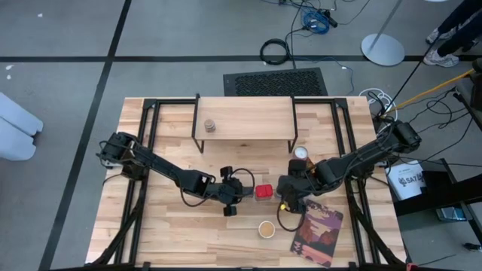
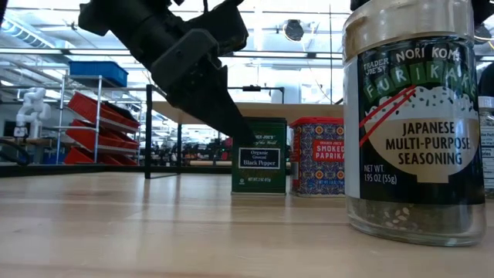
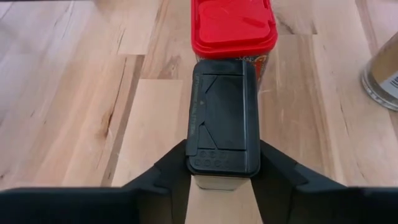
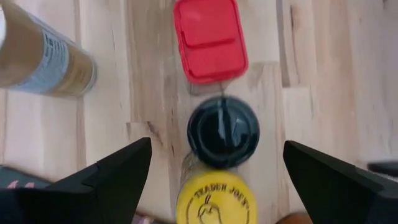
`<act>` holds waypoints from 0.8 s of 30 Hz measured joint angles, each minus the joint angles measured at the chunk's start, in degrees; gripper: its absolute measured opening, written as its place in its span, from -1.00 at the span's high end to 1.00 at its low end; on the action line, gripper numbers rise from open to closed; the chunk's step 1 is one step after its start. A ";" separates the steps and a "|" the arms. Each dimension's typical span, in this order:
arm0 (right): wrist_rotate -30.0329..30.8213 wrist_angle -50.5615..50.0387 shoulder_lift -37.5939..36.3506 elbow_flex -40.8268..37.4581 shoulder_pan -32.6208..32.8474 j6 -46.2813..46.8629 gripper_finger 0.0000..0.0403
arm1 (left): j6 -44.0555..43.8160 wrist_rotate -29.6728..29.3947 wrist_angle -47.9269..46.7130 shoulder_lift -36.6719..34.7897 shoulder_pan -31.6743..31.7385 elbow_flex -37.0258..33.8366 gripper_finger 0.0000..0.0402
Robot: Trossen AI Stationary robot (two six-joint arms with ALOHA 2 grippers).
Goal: Shelf spices
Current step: Put a green packet of spices on the shelf
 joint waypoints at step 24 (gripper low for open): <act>-4.09 27.41 0.00 0.04 -9.30 -19.17 -0.75 | 2.54 2.72 -7.30 -15.57 -0.33 0.00 0.21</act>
